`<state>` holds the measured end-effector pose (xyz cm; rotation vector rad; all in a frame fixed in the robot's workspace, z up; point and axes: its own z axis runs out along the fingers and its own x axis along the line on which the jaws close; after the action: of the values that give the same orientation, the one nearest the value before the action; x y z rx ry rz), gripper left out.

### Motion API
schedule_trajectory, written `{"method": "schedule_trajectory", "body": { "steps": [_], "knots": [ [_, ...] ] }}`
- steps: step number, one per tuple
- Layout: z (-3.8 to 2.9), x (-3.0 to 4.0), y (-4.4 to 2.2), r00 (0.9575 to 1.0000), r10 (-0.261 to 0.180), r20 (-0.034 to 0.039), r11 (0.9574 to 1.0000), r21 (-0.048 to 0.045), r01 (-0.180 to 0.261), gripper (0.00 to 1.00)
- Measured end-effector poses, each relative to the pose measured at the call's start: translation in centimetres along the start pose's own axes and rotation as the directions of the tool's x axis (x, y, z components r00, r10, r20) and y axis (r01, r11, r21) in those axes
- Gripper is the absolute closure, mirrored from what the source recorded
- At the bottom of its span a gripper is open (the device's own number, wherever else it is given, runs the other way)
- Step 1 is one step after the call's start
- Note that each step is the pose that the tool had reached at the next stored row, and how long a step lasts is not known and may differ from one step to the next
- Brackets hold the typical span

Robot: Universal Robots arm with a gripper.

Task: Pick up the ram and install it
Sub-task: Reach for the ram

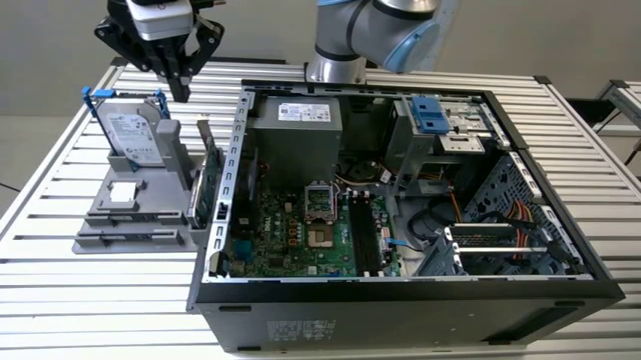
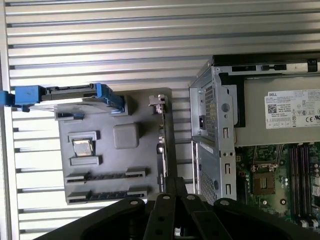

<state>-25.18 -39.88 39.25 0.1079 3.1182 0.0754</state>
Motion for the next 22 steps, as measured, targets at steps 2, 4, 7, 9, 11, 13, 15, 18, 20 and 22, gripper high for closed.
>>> {"method": "schedule_trajectory", "body": {
  "steps": [2,4,7,9,11,13,15,18,20,22],
  "knots": [
    [-0.01,0.22,-0.01,1.0,0.0,0.0,1.0,0.0,0.0,1.0],
    [-0.01,0.47,-0.03,1.0,0.0,0.0001,1.0,-0.0001,0.0,1.0],
    [-0.02,0.79,-0.05,1.0,0.0,0.0,1.0,0.0,0.0,1.0],
    [-0.02,0.98,-0.07,1.0,0.0,0.0,1.0,0.0001,0.0,1.0],
    [-0.03,1.17,-0.08,1.0,0.0,0.0,1.0,0.0,0.0,1.0],
    [-0.03,1.39,-0.09,1.0,0.0,0.0001,1.0,0.0,0.0,1.0],
    [-0.04,1.61,-0.11,1.0,0.0,0.0,1.0,0.0,0.0,1.0],
    [-0.04,1.91,-0.13,1.0,0.0,0.0,1.0,0.0,0.0,1.0],
    [-0.04,2.12,-0.14,1.0,0.0,0.0,1.0,0.0,0.0,1.0],
    [-0.05,2.36,-0.16,1.0,0.0,0.0,1.0,0.0,0.0,1.0]
  ]
}}
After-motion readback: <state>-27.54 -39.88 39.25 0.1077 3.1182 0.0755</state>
